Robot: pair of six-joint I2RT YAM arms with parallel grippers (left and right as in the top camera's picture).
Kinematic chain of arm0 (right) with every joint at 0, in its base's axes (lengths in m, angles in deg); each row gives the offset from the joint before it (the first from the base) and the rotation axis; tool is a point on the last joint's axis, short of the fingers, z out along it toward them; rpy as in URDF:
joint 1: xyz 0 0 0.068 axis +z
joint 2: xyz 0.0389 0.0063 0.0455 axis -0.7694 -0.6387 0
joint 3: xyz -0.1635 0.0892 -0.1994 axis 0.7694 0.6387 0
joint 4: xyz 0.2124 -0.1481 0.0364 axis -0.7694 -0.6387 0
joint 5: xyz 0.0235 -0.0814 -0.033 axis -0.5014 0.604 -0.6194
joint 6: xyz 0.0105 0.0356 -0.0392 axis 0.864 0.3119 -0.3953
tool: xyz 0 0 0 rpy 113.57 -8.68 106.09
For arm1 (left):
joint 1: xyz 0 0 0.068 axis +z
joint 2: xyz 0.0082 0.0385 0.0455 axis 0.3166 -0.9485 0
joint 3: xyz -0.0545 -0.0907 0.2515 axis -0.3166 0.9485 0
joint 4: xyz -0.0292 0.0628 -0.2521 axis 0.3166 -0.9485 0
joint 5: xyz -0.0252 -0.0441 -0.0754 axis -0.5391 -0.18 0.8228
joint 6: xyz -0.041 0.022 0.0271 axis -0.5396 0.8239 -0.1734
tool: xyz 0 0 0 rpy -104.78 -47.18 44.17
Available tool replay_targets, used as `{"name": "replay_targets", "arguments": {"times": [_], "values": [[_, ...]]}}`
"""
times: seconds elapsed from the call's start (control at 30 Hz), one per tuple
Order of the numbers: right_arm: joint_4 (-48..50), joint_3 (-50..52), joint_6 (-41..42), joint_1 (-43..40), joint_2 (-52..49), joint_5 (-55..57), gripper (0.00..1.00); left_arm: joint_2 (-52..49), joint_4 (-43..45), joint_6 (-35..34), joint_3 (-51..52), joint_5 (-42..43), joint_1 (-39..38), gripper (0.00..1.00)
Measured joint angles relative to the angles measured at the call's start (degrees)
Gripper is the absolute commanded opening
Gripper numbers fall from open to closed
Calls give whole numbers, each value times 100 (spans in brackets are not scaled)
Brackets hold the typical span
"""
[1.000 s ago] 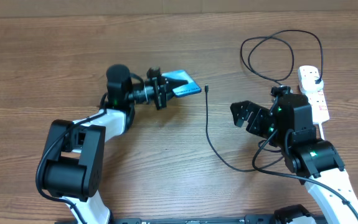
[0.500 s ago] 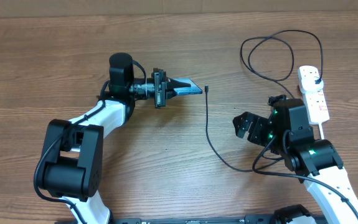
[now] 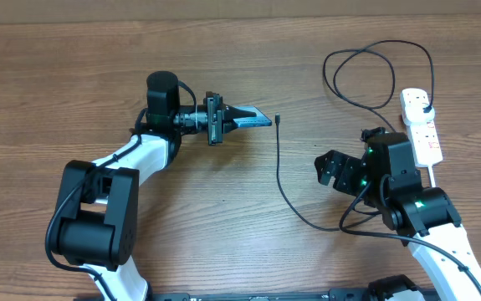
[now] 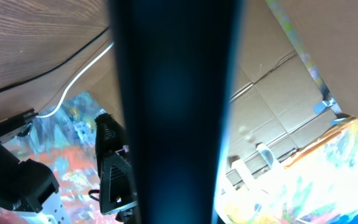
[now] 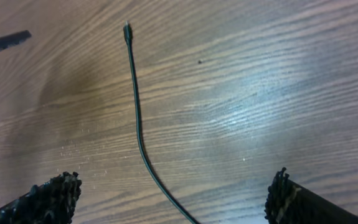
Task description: Plug charger to phone and switch on socket
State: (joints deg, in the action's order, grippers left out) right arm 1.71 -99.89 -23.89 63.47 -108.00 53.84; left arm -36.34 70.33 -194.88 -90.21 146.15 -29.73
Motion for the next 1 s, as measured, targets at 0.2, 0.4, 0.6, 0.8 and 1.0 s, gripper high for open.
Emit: {"name": "replay_targets", "arguments": {"times": [0.2,0.4,0.6,0.8,1.0], "values": [[667,2,-667,330,-343,61,96,0,229,0,0,-33,0,5],[1526,2,-1158,772,-1268,243,85,0,258,0,0,-66,0,5],[2393,4,-1502,946,-2229,358,80,0,461,0,0,-87,0,5],[3150,4,-1703,1023,-2981,402,72,0,507,0,0,-118,61,5],[3847,4,-1757,1021,-3357,407,69,0,660,4,0,-155,437,5]]}}
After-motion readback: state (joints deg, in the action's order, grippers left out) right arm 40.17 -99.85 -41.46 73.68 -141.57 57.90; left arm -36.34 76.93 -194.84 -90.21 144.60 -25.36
